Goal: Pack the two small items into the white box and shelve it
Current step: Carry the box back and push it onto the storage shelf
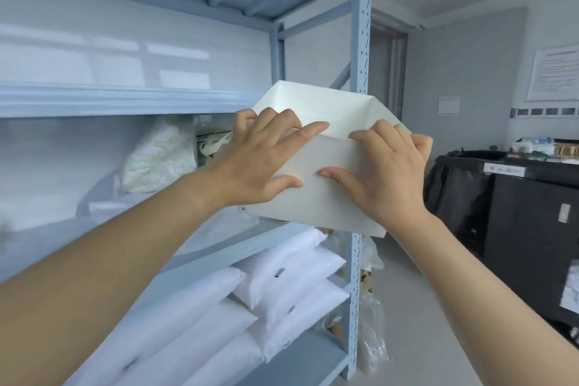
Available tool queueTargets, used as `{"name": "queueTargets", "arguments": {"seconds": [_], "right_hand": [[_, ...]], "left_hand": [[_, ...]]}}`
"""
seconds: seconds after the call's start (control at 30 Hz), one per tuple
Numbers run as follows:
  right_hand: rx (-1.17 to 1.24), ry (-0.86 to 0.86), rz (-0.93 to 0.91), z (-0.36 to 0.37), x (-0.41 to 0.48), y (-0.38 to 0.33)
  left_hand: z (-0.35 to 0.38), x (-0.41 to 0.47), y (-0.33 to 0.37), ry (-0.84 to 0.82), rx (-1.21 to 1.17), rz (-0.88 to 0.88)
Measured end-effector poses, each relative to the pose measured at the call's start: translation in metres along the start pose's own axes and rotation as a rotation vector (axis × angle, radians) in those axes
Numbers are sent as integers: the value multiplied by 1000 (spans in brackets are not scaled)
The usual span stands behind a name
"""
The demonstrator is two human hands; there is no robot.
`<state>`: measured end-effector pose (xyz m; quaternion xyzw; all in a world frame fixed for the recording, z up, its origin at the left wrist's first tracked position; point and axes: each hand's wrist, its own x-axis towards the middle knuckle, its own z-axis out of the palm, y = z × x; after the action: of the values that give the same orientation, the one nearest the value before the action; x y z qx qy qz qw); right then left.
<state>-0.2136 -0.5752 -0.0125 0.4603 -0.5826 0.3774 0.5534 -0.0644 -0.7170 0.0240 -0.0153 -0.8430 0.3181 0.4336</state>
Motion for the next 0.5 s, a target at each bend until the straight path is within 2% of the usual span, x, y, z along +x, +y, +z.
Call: {"name": "queueTargets", "arguments": {"seconds": [0.27,0.5], "right_hand": [[96,115,-48,63,83,3],[139,206,-54,121,122,-16]], "left_hand": [[2,42,-81,49,161,-18],[9,51,-141,93,243,-36]]}}
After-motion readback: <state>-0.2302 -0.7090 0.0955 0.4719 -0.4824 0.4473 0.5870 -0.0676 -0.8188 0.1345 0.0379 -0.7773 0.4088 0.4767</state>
